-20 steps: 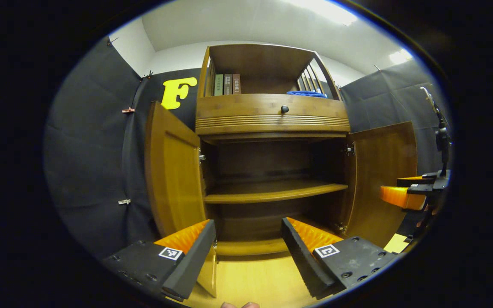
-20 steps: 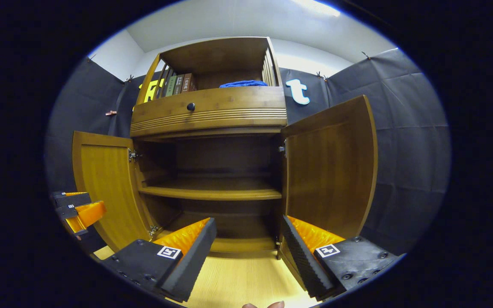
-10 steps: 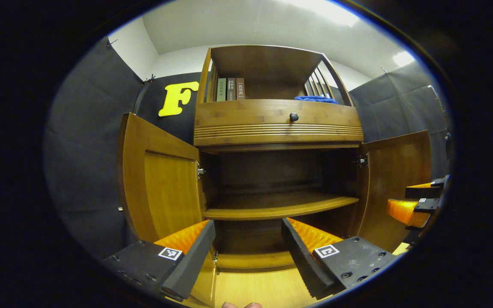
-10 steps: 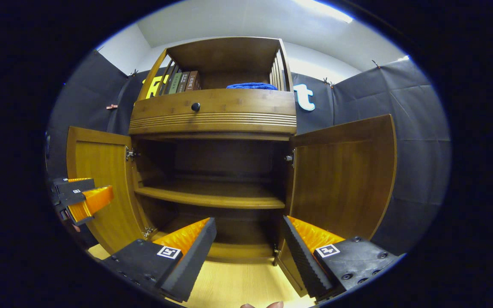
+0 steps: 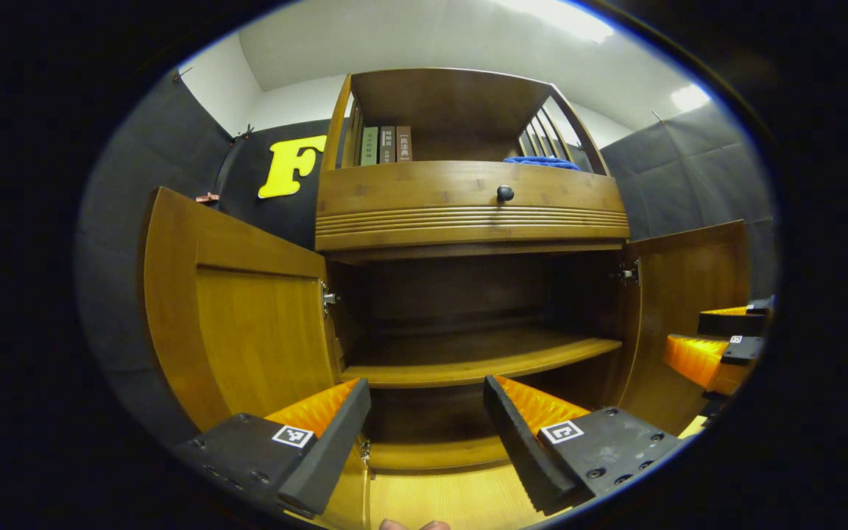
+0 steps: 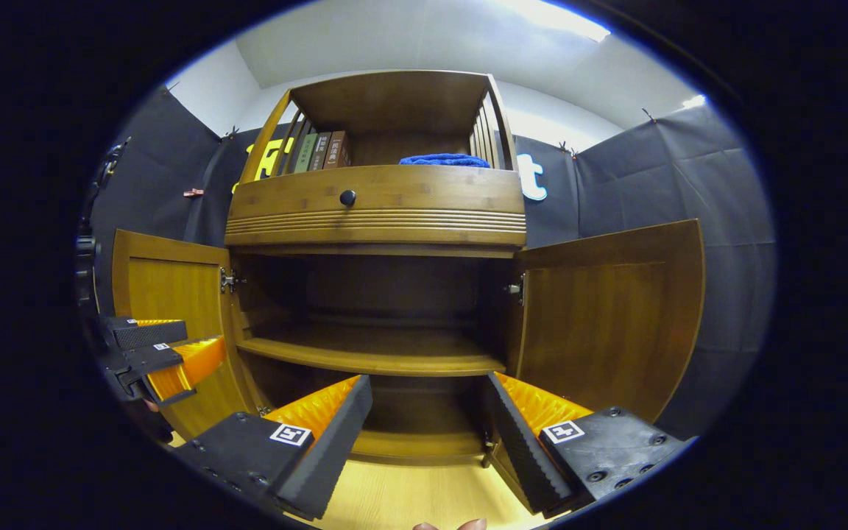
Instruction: Open the right door of the double-door shoe cabinet with the right hand, and open the left door with the left hand.
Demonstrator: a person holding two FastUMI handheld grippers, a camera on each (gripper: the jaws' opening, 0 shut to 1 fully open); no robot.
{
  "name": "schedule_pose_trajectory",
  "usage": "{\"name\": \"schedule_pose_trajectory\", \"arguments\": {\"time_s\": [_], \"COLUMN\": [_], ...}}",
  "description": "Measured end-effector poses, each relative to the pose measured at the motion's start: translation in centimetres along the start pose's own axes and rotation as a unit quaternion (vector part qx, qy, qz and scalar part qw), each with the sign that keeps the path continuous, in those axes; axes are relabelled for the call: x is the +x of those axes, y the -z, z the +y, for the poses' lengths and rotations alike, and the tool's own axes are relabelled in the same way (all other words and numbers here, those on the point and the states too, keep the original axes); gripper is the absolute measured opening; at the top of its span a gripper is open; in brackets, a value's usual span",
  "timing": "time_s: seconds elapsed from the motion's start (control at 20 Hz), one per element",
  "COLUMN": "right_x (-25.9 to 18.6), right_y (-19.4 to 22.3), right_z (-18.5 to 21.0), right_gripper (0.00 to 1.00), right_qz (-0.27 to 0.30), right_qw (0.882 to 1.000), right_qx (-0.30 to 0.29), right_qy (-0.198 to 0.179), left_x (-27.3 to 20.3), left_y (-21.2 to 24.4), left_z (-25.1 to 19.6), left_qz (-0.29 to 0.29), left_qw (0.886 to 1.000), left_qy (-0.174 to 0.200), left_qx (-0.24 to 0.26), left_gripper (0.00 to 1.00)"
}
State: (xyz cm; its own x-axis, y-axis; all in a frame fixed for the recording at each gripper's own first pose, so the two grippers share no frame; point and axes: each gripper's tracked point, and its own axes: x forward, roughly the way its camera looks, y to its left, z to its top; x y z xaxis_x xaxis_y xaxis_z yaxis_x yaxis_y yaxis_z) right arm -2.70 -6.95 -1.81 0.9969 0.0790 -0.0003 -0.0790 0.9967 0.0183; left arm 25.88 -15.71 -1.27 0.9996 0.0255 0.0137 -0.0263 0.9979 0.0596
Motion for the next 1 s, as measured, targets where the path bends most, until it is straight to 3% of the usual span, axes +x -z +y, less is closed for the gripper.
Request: {"name": "schedule_pose_trajectory", "arguments": {"time_s": [0.65,0.75,0.8,0.85,0.95,1.0], "right_x": [1.8,2.0,2.1,2.2,2.2,2.1], "right_y": [0.7,0.7,0.5,0.4,0.2,0.0], "right_z": [-1.8,-1.8,-1.8,-1.7,-1.3,-1.0], "right_gripper": [0.98,0.95,1.0,0.94,0.97,0.94], "right_qz": [0.012,0.014,0.013,0.011,0.009,0.007], "right_qw": [0.999,0.999,0.999,0.999,0.999,0.999], "right_qx": [0.029,0.026,0.022,0.019,0.021,0.022], "right_qy": [-0.028,-0.03,-0.029,-0.03,-0.027,-0.025], "left_x": [1.7,1.8,1.8,1.8,2.0,1.9], "left_y": [-1.0,-0.8,-0.7,-0.7,-0.4,-0.3], "left_z": [-2.7,-2.5,-2.2,-1.9,-1.7,-1.5], "left_qz": [-0.004,-0.002,-0.003,-0.004,-0.002,-0.001], "left_qw": [1.0,1.0,0.999,0.999,0.999,0.999], "left_qy": [-0.024,-0.028,-0.032,-0.036,-0.038,-0.041], "left_qx": [-0.001,-0.002,-0.001,-0.001,0.002,0.007], "left_gripper": [0.96,0.96,0.96,0.99,0.99,0.99]}}
